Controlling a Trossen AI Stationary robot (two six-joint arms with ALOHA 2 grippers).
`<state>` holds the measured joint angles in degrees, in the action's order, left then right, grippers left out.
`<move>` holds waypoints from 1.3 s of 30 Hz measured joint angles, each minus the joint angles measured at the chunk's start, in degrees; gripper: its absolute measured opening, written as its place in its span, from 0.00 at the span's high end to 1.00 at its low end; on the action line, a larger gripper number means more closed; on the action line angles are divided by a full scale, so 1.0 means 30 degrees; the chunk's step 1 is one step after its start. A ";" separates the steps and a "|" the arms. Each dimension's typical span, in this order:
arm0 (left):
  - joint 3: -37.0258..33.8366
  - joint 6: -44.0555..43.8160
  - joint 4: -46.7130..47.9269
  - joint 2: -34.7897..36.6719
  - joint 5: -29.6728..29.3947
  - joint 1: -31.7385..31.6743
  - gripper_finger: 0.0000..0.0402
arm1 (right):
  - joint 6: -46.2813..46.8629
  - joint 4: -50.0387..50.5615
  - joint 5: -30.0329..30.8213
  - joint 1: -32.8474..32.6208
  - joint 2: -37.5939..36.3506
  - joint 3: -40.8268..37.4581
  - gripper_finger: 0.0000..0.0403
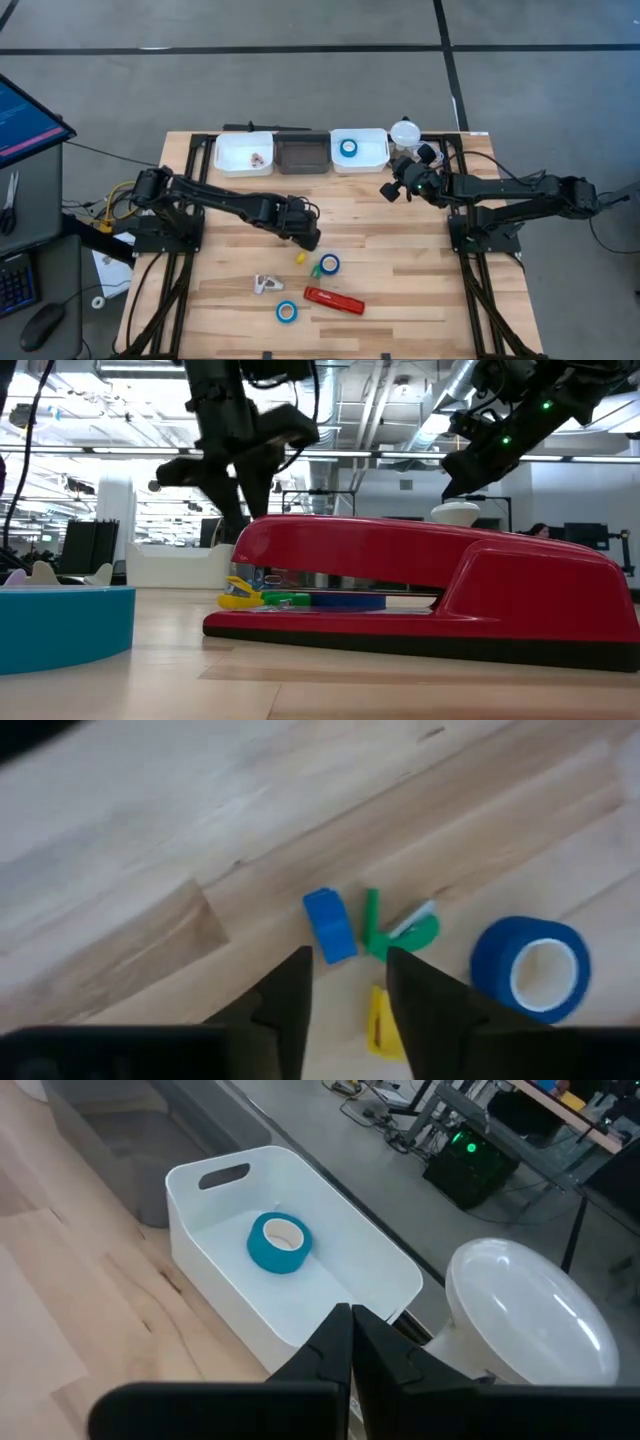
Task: Pick and place Stapler, Stapler remover, tape
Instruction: Put the blue stapler into the black bin
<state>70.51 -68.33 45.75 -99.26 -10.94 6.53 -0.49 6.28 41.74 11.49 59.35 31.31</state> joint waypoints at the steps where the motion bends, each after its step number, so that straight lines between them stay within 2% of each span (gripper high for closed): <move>1: -0.0430 -0.0228 -0.0433 0.0000 0.0248 -0.0079 0.67 | -0.0017 0.0000 0.0000 0.0000 0.0000 0.0000 1.00; 6: -0.2267 -0.1725 -0.2981 -0.0007 0.0943 -0.0419 0.60 | -0.0036 -0.0041 0.0007 0.0000 0.0000 0.0000 1.00; 11: -0.3626 -0.1382 -0.5938 -0.0007 0.0997 -0.0505 0.58 | -0.0036 -0.0102 0.0007 -0.0001 0.0000 0.0000 1.00; 19: -0.4830 -0.1766 -0.6345 -0.0007 0.0991 -0.0523 0.62 | -0.0033 -0.0341 0.0005 -0.0007 0.0000 0.0000 1.00; 39: -0.4929 -0.0746 -0.8407 -0.0379 0.0543 -0.1175 0.64 | -0.0029 -0.0610 0.0006 -0.0015 0.0000 0.0000 1.00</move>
<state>55.72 -70.57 20.52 -100.40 -9.31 3.01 -0.58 4.45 41.75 11.44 59.35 31.31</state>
